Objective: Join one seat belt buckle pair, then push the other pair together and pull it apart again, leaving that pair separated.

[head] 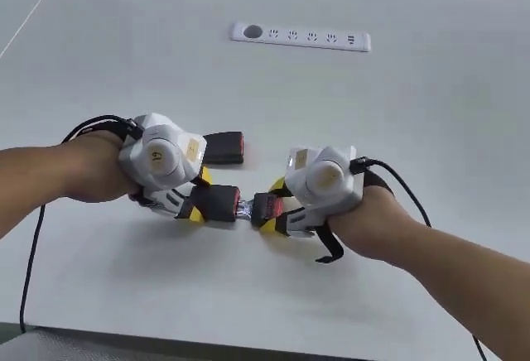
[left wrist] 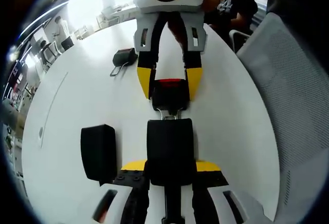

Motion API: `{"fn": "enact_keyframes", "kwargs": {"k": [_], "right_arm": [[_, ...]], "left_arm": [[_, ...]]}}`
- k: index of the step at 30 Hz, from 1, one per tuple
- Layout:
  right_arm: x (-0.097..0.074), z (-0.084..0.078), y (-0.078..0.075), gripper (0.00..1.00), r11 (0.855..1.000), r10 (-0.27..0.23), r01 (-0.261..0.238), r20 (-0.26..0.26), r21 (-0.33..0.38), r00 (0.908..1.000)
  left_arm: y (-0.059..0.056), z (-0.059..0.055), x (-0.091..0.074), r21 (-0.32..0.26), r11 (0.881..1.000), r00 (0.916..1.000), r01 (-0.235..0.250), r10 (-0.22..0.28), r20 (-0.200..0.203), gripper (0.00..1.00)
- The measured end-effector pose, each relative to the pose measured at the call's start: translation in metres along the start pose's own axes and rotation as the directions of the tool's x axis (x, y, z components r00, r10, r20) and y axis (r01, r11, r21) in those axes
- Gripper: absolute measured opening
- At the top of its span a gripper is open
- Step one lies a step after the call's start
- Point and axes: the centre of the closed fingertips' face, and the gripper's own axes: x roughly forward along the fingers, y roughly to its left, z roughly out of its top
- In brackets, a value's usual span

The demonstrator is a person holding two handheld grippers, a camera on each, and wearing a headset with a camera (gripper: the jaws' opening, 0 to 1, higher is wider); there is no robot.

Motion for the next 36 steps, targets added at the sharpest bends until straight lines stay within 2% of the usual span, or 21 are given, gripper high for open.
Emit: {"fn": "enact_keyframes", "kwargs": {"k": [8,19,29,30,36], "right_arm": [[0.002,0.002,-0.001,0.32,1.000,0.006,-0.006,-0.001,0.000,1.0000],[0.008,0.010,0.000,0.31,1.000,-0.022,0.022,-0.021,-0.010,0.9995],[0.010,0.013,0.000,0.31,1.000,-0.019,0.018,0.012,0.011,0.9998],[0.011,0.015,-0.001,0.31,1.000,-0.021,0.021,0.017,0.005,0.9996],[0.010,0.013,0.000,0.31,1.000,-0.021,0.021,0.013,0.012,0.9997]], "left_arm": [[0.001,-0.001,0.001,-0.021,1.000,1.0000,0.004,-0.004,0.004,0.32],[0.001,-0.001,0.001,-0.037,0.999,1.0000,0.004,-0.004,0.000,0.32],[0.001,-0.002,0.001,-0.034,0.999,1.0000,0.003,-0.003,-0.004,0.32],[0.000,0.000,0.001,-0.037,0.999,1.0000,0.005,-0.005,0.007,0.32],[-0.001,0.001,0.001,-0.035,0.999,0.9999,0.000,0.000,0.013,0.32]]}}
